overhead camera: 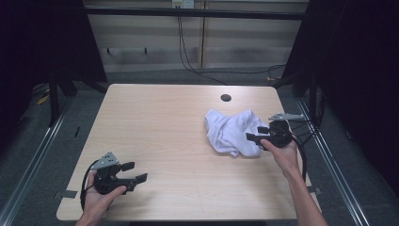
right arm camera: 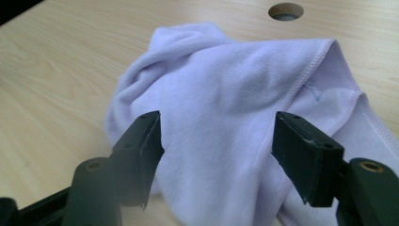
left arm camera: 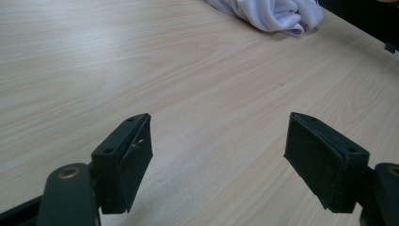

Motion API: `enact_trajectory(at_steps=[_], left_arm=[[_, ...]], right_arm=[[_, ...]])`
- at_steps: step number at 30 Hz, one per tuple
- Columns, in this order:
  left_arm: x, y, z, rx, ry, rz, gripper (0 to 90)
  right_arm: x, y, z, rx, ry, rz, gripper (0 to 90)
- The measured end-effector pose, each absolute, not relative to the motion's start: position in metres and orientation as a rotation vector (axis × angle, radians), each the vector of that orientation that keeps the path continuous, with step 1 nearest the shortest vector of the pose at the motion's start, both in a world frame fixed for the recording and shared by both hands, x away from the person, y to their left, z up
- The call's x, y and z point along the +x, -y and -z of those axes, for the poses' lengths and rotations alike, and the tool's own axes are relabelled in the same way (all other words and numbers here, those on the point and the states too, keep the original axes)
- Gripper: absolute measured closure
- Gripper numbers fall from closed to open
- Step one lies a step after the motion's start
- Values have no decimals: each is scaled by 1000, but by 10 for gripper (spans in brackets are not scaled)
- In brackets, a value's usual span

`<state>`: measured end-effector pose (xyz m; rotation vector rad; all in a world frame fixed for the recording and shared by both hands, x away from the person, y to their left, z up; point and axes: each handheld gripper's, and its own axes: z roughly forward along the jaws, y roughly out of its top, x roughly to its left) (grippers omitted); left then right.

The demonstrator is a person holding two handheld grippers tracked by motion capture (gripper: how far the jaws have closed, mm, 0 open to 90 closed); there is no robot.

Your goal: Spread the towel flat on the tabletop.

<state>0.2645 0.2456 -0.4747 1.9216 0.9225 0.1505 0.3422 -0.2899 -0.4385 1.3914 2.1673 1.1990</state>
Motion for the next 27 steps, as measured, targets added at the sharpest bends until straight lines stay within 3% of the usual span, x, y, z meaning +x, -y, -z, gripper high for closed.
enact_trajectory(at_steps=[5, 12, 15, 18, 19, 21, 27], left_arm=[[263, -246, 474, 1921, -907, -145, 232], [262, -249, 473, 1918, -908, -151, 231], [263, -251, 473, 1905, -919, -152, 231], [264, -251, 473, 1900, -928, -162, 233], [264, -251, 473, 1892, -934, -175, 233], [264, -252, 471, 1878, -934, -179, 240], [264, -251, 472, 1892, -932, -184, 239]], right_arm=[[370, 286, 448, 1398, -2232, -1113, 357], [401, 273, 480, 1461, -2290, -877, 233], [401, 272, 494, 1498, -2276, -910, 234], [398, 272, 493, 1492, -2274, -893, 355], [398, 272, 493, 1492, -2274, -893, 355], [394, 265, 489, 1462, -2301, -868, 520], [385, 249, 488, 1412, -2352, -886, 585]])
